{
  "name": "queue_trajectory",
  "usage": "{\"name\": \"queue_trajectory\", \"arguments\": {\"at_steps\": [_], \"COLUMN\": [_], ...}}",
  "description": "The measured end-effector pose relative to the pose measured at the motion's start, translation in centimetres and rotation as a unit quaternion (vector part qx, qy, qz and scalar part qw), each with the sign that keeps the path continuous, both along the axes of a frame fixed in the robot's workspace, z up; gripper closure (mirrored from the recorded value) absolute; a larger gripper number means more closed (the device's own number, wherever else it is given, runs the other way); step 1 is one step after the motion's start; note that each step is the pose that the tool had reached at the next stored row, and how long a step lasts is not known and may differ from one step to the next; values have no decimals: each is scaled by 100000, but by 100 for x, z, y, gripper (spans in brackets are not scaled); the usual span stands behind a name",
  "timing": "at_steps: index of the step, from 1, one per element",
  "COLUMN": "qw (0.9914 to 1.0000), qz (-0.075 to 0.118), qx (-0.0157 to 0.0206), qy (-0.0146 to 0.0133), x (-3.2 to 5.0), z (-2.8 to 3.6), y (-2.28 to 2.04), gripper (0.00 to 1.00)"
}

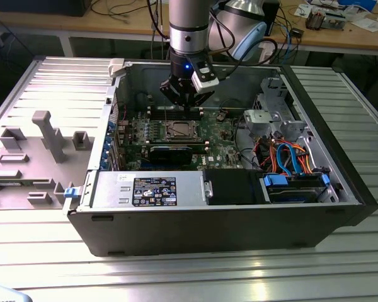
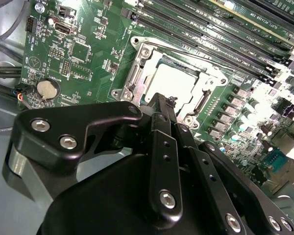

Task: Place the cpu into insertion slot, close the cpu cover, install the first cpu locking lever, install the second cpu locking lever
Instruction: 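Install the first cpu locking lever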

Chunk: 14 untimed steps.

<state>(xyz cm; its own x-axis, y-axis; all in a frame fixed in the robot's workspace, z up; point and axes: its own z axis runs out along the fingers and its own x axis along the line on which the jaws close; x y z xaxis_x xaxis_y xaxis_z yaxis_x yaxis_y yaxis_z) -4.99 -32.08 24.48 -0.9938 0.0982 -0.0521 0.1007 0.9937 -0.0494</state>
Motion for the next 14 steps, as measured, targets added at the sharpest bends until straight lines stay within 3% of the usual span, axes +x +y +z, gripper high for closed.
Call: {"name": "queue_trajectory", "arguments": {"at_steps": [11, 14], "qw": [99999, 99997], "qz": [528, 703], "qx": [8, 372], "qy": [-1, -2], "x": [0, 0], "z": [0, 0], "y": [0, 0], "gripper": [89, 89]}}
